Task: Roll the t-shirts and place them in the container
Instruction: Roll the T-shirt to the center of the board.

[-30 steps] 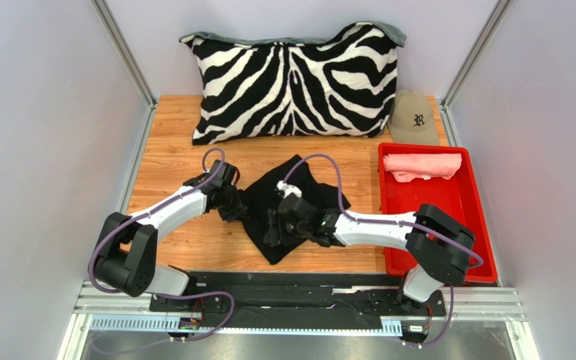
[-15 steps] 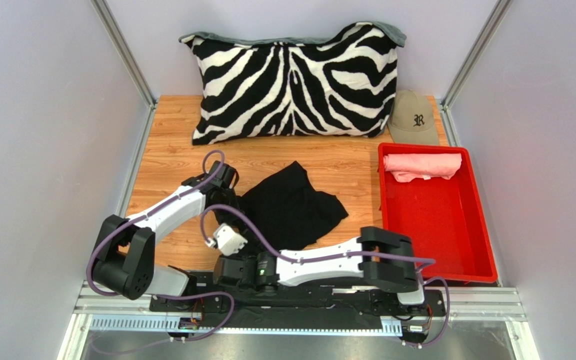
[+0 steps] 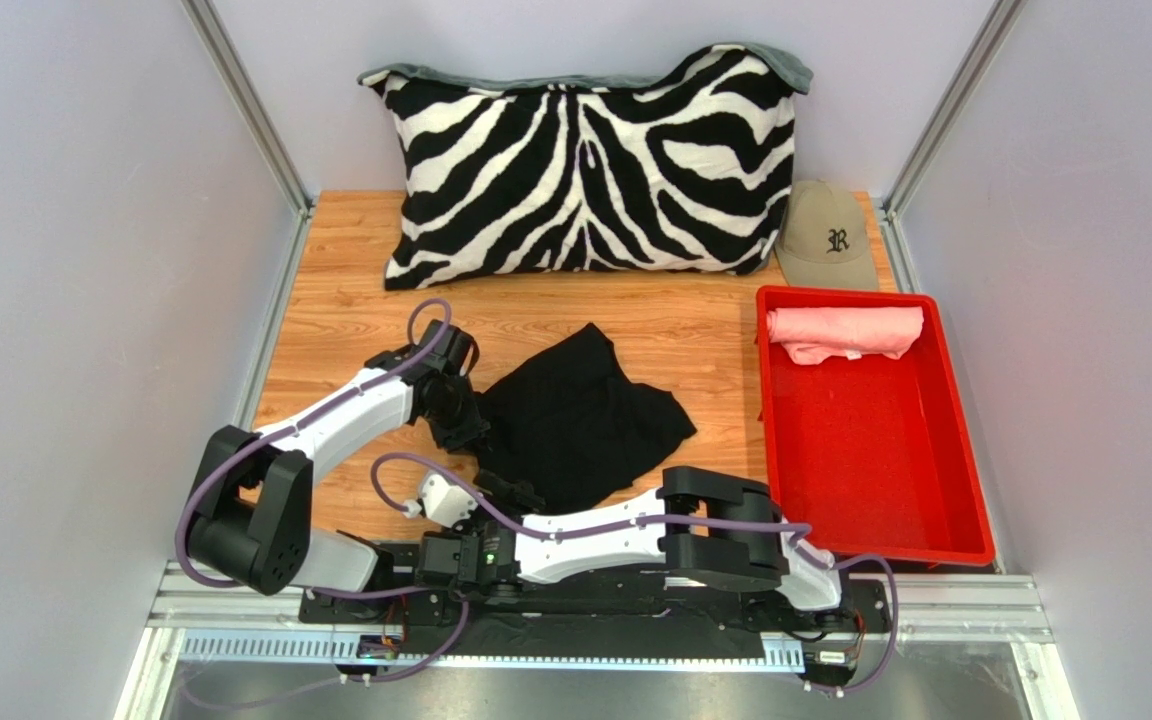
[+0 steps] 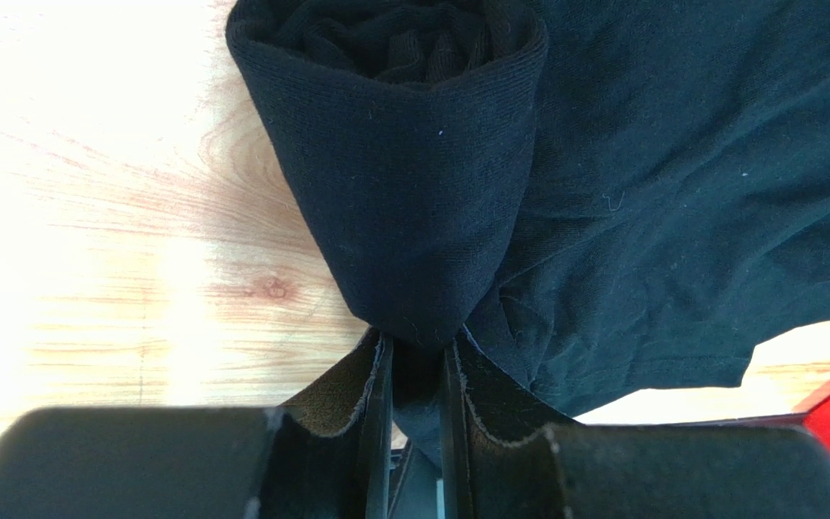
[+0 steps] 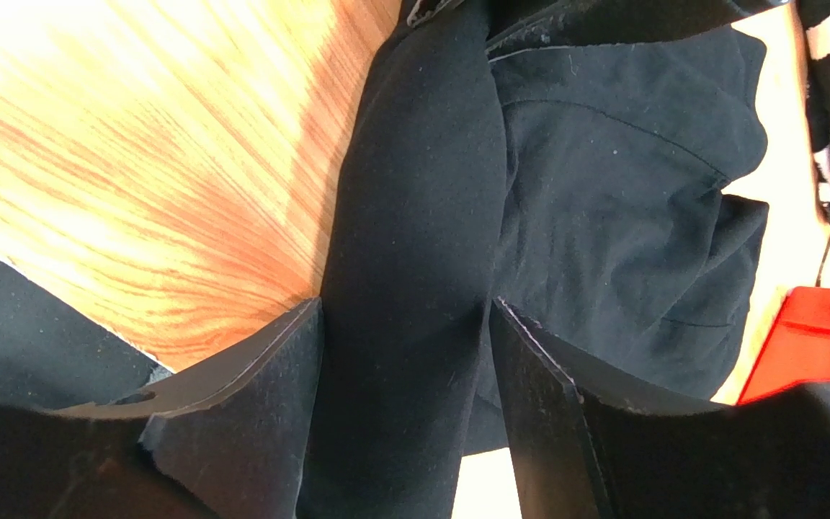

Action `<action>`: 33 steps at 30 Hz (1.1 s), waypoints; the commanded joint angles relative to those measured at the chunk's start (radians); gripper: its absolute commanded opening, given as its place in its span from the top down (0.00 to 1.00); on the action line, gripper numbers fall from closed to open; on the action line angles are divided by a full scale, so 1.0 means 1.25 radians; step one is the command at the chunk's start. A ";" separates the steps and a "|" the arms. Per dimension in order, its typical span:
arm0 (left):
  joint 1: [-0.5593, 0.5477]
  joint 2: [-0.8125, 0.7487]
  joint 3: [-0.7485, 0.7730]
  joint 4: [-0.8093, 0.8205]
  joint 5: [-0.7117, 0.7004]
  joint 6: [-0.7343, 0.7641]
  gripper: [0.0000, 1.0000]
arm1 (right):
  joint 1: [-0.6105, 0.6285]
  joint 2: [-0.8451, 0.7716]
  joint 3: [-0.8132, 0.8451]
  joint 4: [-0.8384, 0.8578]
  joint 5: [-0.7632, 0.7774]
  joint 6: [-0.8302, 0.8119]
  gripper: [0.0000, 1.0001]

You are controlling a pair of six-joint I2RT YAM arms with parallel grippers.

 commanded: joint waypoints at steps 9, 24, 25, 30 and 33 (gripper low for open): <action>-0.001 0.014 0.031 -0.013 0.007 0.013 0.82 | 0.025 0.032 0.096 -0.090 0.067 0.026 0.35; -0.001 0.020 0.032 -0.012 0.007 0.013 0.82 | 0.004 0.104 0.100 -0.123 0.088 0.078 0.36; -0.001 0.021 0.032 -0.012 0.007 0.013 0.82 | 0.002 0.102 0.094 -0.123 0.090 0.082 0.38; -0.001 0.024 0.034 -0.012 0.008 0.012 0.82 | -0.024 0.042 0.042 -0.065 0.043 0.083 0.53; -0.001 0.020 0.038 -0.013 0.011 0.014 0.81 | -0.037 -0.010 -0.024 0.017 -0.017 0.072 0.61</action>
